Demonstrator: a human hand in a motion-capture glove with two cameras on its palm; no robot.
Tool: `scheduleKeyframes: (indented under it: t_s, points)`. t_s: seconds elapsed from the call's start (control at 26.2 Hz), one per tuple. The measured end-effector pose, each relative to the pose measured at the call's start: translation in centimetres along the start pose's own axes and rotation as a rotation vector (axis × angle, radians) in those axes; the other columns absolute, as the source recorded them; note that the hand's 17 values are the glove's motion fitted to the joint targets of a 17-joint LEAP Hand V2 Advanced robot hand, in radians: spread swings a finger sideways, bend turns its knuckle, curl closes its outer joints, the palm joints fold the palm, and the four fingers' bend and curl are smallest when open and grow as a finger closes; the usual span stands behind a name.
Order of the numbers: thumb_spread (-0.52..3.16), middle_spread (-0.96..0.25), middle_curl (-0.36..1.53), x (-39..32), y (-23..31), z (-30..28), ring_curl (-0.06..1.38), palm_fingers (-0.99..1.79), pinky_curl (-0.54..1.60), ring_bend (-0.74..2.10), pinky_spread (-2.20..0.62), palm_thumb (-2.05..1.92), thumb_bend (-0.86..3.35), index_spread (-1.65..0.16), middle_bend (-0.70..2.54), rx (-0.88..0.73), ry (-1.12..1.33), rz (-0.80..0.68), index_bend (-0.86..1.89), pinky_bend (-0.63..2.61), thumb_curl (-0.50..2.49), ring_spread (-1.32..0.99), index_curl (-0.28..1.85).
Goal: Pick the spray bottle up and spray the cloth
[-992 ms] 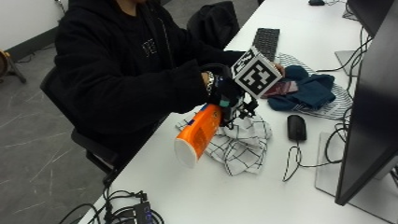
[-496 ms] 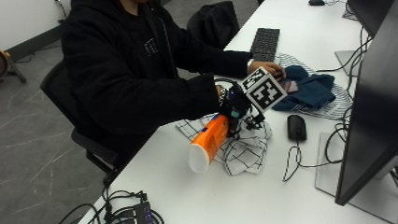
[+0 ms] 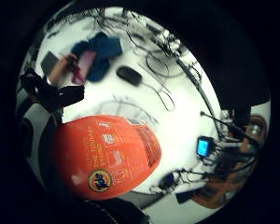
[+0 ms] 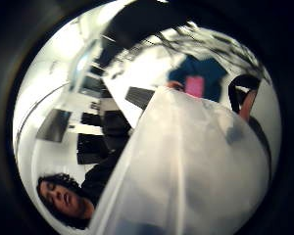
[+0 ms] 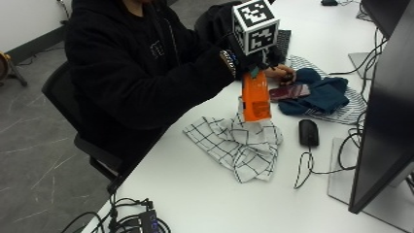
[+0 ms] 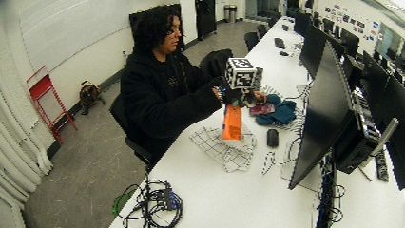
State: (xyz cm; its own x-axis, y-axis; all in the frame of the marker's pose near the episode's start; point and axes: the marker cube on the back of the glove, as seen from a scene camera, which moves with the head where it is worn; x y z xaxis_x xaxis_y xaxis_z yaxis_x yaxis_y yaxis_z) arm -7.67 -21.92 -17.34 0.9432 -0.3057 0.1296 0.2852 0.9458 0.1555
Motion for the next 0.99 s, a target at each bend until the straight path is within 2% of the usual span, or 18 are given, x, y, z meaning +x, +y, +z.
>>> scheduleKeyframes:
  t_s: [0.19, 0.34, 0.42, 0.57, 0.99]
  points:
    - [0.57, -0.2, 0.54, -4.8, -2.9, 3.3, 0.46, 1.38, 0.38, 0.66, -0.3, 0.88, -0.03, -0.27, 0.66, 0.274, -0.368, -0.036, 0.32, 0.42, 0.73, -0.24, 0.55]
    - [0.58, -0.2, 0.54, -4.9, -4.4, 7.3, 0.46, 1.38, 0.38, 0.66, -0.3, 0.89, -0.03, -0.27, 0.66, 0.391, -0.563, 0.13, 0.32, 0.42, 0.74, -0.24, 0.55]
    - [0.58, -0.2, 0.54, -5.2, -4.2, 10.0, 0.46, 1.38, 0.38, 0.67, -0.3, 0.89, -0.03, -0.27, 0.66, 0.362, -0.656, 0.187, 0.32, 0.42, 0.74, -0.24, 0.56]
    - [0.58, -0.2, 0.54, -6.2, -3.7, 13.7, 0.46, 1.38, 0.38, 0.67, -0.3, 0.9, -0.02, -0.27, 0.66, 0.278, -0.772, 0.206, 0.31, 0.42, 0.74, -0.23, 0.56]
    - [0.58, -0.2, 0.54, -7.2, -3.3, 14.4, 0.47, 1.38, 0.38, 0.69, -0.31, 0.91, -0.03, -0.27, 0.67, 0.314, -0.716, 0.152, 0.28, 0.42, 0.75, -0.23, 0.56]
